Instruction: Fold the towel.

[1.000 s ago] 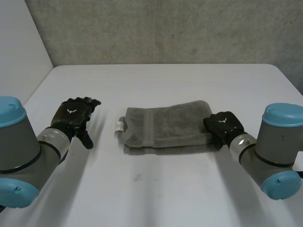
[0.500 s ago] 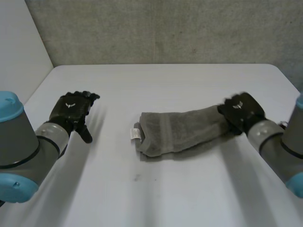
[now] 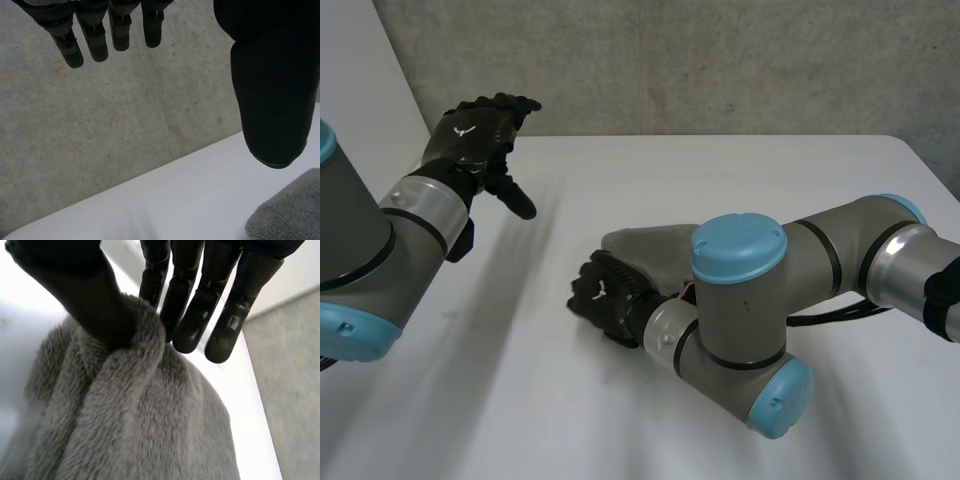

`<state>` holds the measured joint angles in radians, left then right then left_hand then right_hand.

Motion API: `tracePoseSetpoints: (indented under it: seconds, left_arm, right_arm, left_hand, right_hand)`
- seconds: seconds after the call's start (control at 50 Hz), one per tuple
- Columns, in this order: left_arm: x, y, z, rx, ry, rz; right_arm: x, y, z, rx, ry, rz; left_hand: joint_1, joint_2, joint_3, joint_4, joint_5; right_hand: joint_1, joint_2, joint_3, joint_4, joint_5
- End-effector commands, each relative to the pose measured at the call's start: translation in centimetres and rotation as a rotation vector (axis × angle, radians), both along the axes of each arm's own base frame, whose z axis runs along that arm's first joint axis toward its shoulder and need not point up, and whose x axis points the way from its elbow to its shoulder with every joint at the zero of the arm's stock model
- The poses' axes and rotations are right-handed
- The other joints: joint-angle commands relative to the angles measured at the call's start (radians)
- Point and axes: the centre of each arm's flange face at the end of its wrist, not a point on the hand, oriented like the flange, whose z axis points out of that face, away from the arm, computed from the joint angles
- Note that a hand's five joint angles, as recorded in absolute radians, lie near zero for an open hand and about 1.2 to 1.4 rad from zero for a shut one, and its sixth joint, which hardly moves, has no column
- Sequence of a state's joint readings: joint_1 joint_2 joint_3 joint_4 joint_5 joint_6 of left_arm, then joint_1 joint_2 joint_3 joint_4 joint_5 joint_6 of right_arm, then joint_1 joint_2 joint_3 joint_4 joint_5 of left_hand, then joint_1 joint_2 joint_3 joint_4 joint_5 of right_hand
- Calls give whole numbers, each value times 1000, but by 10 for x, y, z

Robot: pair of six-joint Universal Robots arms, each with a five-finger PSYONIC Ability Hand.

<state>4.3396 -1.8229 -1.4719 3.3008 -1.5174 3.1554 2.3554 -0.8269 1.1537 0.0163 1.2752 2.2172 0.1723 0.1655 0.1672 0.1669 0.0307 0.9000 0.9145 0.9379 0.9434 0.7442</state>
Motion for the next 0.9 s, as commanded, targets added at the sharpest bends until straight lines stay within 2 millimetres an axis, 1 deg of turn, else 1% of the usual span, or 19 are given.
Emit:
tracePoseSetpoints:
  seconds: [0.02, 0.04, 0.08, 0.1, 0.14, 0.2, 0.24, 0.26, 0.34, 0.36, 0.4, 0.42, 0.46, 0.52, 0.56, 0.58, 0.68, 0.8, 0.9]
  left_arm:
    - [-14, -2, -14, 45, -2, -32]
    - [-14, -2, -14, 45, -2, -32]
    - [-25, 2, -19, 61, 4, -61]
    - [-25, 2, -19, 61, 4, -61]
    - [-34, 6, -27, 90, 2, -83]
    - [-38, 10, -31, 102, -2, -92]
    - [-49, 18, -43, 133, -20, -97]
    - [-49, 18, -43, 133, -20, -97]
    - [-66, 29, -68, 192, -65, -92]
    - [-66, 29, -68, 192, -65, -93]
    - [-77, 37, -88, 245, -105, -112]
    - [-77, 37, -88, 245, -105, -112]
    - [-84, 39, -105, 281, -138, -124]
    - [-85, 38, -113, 294, -149, -125]
    - [-87, 37, -129, 320, -172, -126]
    - [-87, 37, -129, 320, -172, -126]
    - [-88, 36, -153, 368, -206, -127]
    - [-86, 37, -156, 376, -211, -127]
    - [-87, 36, -143, 355, -198, -124]
  right_arm:
    - [-23, -17, 23, 134, -123, -229]
    - [-23, -17, 23, 135, -124, -229]
    - [-38, -27, 40, 256, -245, -315]
    - [-38, -27, 40, 257, -245, -315]
    - [-55, -38, 53, 370, -357, -405]
    - [-64, -46, 57, 416, -401, -452]
    - [-82, -63, 58, 480, -463, -544]
    - [-82, -63, 58, 480, -463, -545]
    - [-94, -78, 51, 507, -469, -611]
    - [-94, -78, 51, 507, -469, -611]
    - [-95, -86, 37, 532, -445, -636]
    - [-95, -86, 37, 532, -444, -637]
    - [-91, -93, 26, 553, -424, -645]
    - [-89, -95, 20, 569, -408, -653]
    - [-86, -99, 3, 602, -369, -666]
    - [-86, -99, 3, 602, -369, -666]
    - [-80, -103, -22, 624, -320, -669]
    - [-79, -104, -29, 601, -283, -658]
    - [-79, -101, -13, 568, -295, -638]
  left_hand:
    - [3, 10, 8, 8, -30]
    - [3, 10, 8, 8, -30]
    - [9, 16, 14, 14, -24]
    - [9, 16, 14, 14, -24]
    - [12, 19, 17, 17, -21]
    - [18, 25, 23, 23, -15]
    - [26, 33, 32, 32, -6]
    - [26, 33, 32, 32, -6]
    - [24, 30, 29, 29, -9]
    - [24, 30, 29, 29, -9]
    - [24, 30, 29, 29, -9]
    - [24, 30, 29, 29, -9]
    - [24, 30, 29, 29, -9]
    - [24, 30, 29, 29, -9]
    - [24, 30, 29, 29, -9]
    - [24, 30, 29, 29, -9]
    - [24, 30, 29, 29, -9]
    - [24, 30, 29, 29, -9]
    - [24, 30, 29, 29, -9]
  right_hand:
    - [-726, -740, -763, -769, -744]
    - [-726, -740, -763, -769, -744]
    - [-726, -740, -763, -769, -744]
    - [-726, -740, -763, -769, -744]
    - [-726, -740, -763, -769, -744]
    - [-726, -740, -763, -769, -744]
    - [-726, -740, -763, -769, -744]
    - [-726, -740, -763, -769, -744]
    - [-726, -740, -763, -769, -744]
    - [-726, -740, -763, -769, -744]
    - [-726, -740, -763, -769, -744]
    - [-726, -740, -763, -769, -744]
    - [-726, -740, -763, -769, -744]
    - [-726, -740, -763, -769, -744]
    - [-726, -740, -763, -769, -744]
    - [-726, -740, -763, -769, -744]
    - [-726, -740, -763, -769, -744]
    - [-726, -740, -763, -769, -744]
    - [-726, -740, -763, -769, -744]
